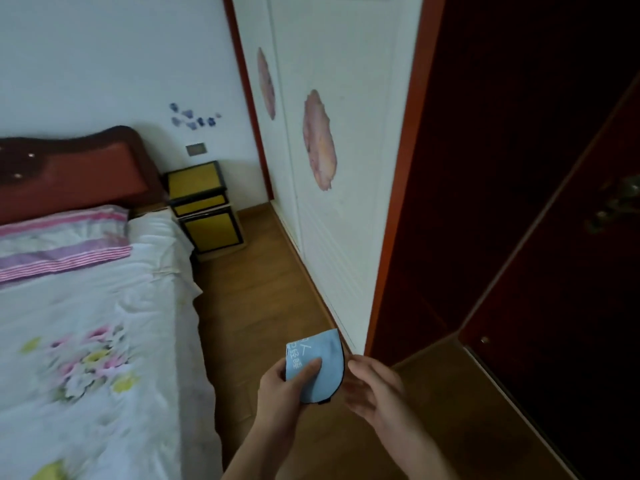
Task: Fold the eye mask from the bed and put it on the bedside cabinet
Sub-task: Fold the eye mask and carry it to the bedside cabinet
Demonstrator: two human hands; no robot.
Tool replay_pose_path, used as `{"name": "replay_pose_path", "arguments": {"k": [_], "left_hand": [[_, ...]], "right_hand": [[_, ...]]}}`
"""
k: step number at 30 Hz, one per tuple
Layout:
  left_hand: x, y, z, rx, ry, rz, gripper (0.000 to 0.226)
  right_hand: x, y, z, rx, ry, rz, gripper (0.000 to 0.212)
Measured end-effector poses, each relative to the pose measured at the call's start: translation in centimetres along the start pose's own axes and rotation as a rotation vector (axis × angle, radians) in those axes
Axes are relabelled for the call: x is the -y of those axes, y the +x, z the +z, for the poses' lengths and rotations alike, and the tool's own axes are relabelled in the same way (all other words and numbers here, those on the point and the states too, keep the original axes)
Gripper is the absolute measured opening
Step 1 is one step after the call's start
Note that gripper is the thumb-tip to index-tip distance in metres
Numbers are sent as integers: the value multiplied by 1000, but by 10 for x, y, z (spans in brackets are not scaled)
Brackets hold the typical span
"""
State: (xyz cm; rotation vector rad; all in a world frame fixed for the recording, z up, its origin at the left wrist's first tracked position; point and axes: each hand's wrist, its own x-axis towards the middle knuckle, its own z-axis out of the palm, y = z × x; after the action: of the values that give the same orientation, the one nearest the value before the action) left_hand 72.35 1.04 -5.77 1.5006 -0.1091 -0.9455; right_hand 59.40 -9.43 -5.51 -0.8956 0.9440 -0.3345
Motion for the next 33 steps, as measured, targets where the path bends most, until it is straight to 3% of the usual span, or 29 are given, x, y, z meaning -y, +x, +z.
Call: {"name": "replay_pose_path", "arguments": {"k": [2, 8, 14, 20, 33], "left_hand": [[-12, 15, 9, -33, -15, 22, 42], [-35, 54, 13, -173, -89, 30, 39], [-55, 96, -19, -313, -142, 43, 40], [-75, 156, -63, -399, -196, 31, 41], [-194, 332, -187, -408, -249, 48, 41]], "right_hand": [[18, 24, 1, 57, -27, -17, 9], [47, 88, 17, 148, -69, 67, 30], [63, 149, 59, 229, -116, 116, 27], [71, 214, 124, 304, -187, 172, 18], [126, 371, 319, 323, -340, 174, 31]]}}
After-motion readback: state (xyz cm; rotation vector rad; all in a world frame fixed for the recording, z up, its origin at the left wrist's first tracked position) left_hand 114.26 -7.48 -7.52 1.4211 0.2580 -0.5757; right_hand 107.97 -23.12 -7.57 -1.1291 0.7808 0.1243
